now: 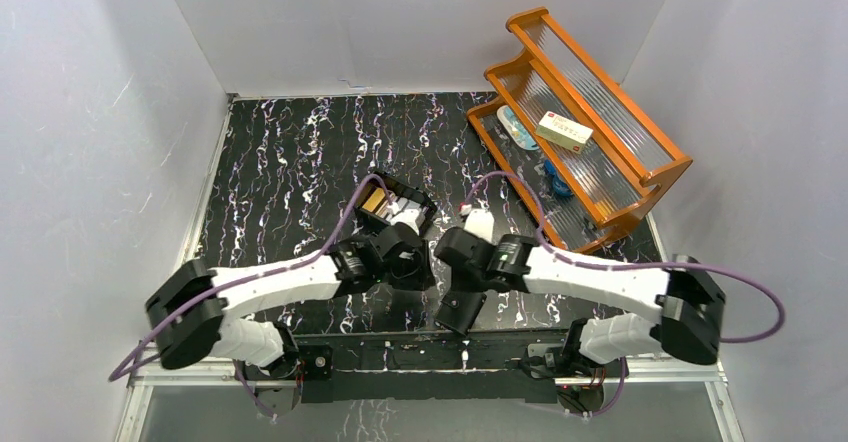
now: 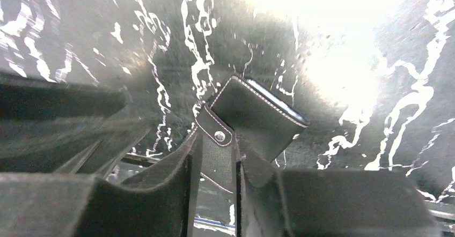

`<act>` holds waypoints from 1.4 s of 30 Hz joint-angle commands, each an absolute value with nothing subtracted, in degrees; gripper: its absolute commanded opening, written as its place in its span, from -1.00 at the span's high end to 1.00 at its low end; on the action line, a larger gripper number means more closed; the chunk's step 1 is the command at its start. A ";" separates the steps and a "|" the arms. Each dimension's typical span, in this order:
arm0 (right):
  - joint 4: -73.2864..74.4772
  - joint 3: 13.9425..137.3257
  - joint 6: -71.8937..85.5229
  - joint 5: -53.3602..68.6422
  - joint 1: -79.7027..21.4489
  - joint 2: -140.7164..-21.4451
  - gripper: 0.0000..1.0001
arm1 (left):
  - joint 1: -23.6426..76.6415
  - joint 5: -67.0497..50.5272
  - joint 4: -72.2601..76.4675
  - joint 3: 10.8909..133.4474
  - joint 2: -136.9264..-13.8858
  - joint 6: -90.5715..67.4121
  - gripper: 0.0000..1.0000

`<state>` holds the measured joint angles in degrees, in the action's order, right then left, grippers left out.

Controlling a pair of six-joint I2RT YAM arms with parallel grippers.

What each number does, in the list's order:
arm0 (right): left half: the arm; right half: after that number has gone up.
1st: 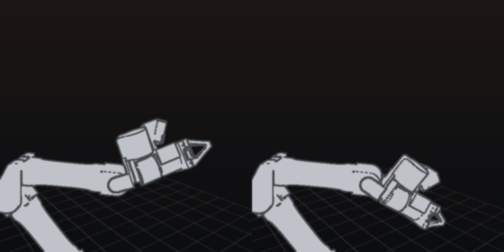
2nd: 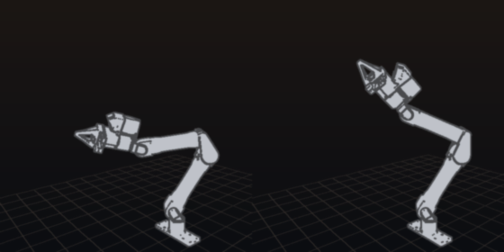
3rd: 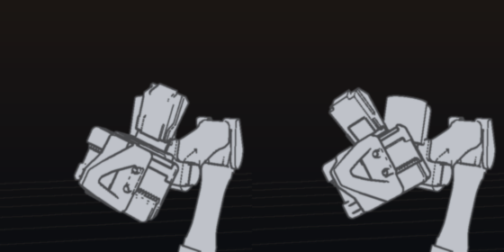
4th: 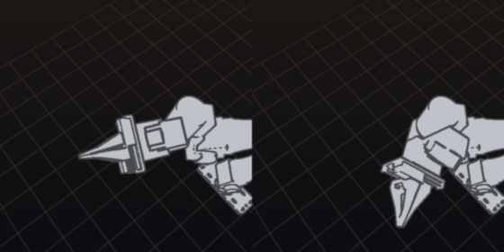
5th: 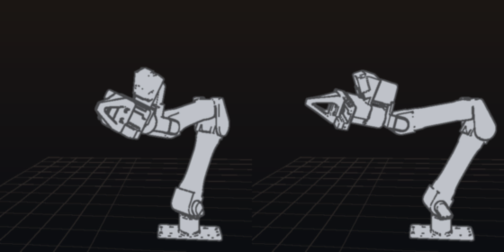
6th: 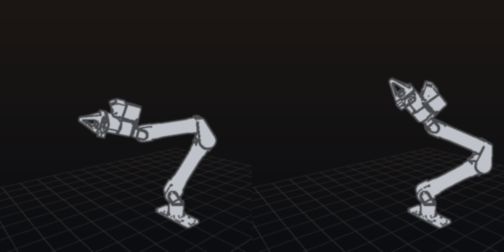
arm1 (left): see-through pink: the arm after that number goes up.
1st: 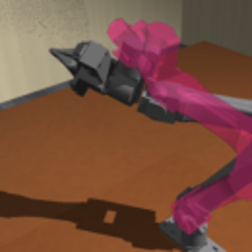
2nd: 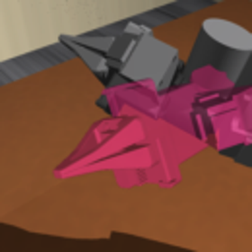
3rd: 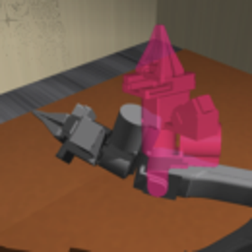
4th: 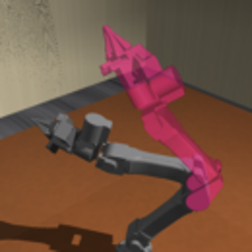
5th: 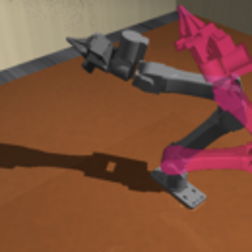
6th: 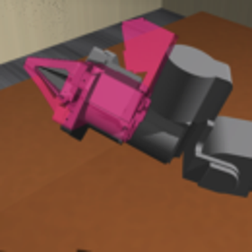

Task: Put the credit cards into the card holder
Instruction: Close the card holder at the center of the board, then reset both arms

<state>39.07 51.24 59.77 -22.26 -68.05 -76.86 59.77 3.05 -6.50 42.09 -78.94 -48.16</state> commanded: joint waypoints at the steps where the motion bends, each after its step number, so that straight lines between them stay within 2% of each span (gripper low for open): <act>1: 39.25 55.06 56.56 -27.60 -66.18 -68.55 0.22 | 61.00 13.75 -13.99 47.28 -68.22 -45.14 0.30; 7: 42.26 60.11 53.22 -27.40 -66.18 -63.65 -0.26 | 61.00 20.58 -24.10 56.41 -61.07 -39.80 -0.01; 9: 43.29 60.82 53.31 -26.86 -66.18 -62.43 -0.54 | 61.00 21.79 -26.99 59.32 -59.49 -38.21 -0.36; 10: 43.40 60.60 53.44 -26.30 -66.18 -61.66 -0.71 | 61.00 21.93 -27.86 60.50 -58.52 -37.37 -0.83; 11: 43.34 60.12 53.58 -25.57 -66.15 -60.76 -0.93 | 61.00 22.03 -28.78 61.32 -57.76 -36.99 -0.96; 17: 45.21 59.33 55.58 -25.52 -66.18 -55.88 -0.97 | 61.00 23.79 -33.64 63.08 -52.79 -36.88 -0.97; 31: 50.01 69.35 54.14 -37.65 -66.18 -45.03 -0.97 | 61.00 22.65 -32.93 67.75 -47.39 -31.03 -0.97; 42: 48.48 67.39 54.85 -36.99 -66.18 -41.03 -0.97 | 61.00 27.29 -32.17 67.67 -45.68 -29.67 -0.97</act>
